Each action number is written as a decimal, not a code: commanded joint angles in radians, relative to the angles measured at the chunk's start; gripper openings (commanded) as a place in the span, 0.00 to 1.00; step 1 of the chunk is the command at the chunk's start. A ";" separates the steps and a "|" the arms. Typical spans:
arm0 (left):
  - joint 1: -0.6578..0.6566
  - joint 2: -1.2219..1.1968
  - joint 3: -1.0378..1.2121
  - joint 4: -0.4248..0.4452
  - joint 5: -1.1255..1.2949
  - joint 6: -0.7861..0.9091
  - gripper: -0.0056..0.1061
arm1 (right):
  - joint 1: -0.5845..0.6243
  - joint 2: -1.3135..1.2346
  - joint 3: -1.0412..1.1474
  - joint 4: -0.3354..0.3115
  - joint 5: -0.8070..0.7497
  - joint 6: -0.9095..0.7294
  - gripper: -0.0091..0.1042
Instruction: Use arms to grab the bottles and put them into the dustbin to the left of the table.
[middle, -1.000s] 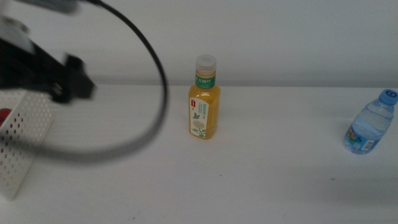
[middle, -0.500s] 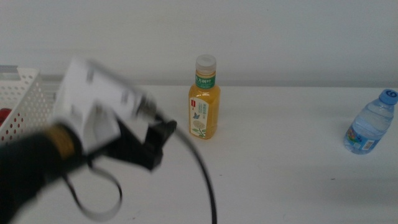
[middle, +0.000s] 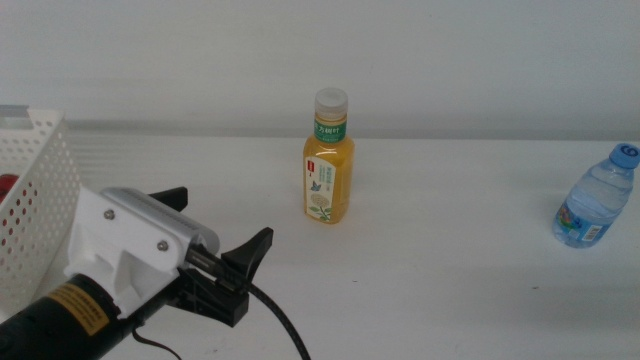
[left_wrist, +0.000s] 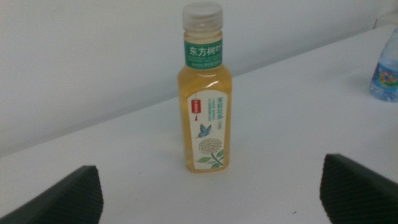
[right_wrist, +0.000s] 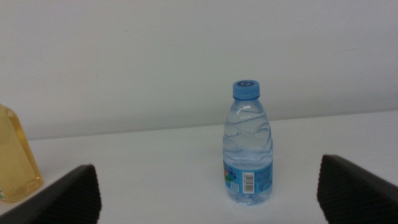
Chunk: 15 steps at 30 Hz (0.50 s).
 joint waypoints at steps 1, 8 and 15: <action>-0.009 0.002 0.003 0.035 -0.021 -0.011 0.89 | 0.001 -0.039 0.044 -0.012 -0.010 -0.003 0.90; -0.009 0.022 0.003 0.070 -0.026 -0.074 0.89 | 0.001 -0.039 0.044 -0.012 -0.010 -0.003 0.90; -0.009 0.327 -0.013 0.045 -0.351 -0.130 0.89 | 0.001 -0.039 0.044 -0.012 -0.010 -0.003 0.90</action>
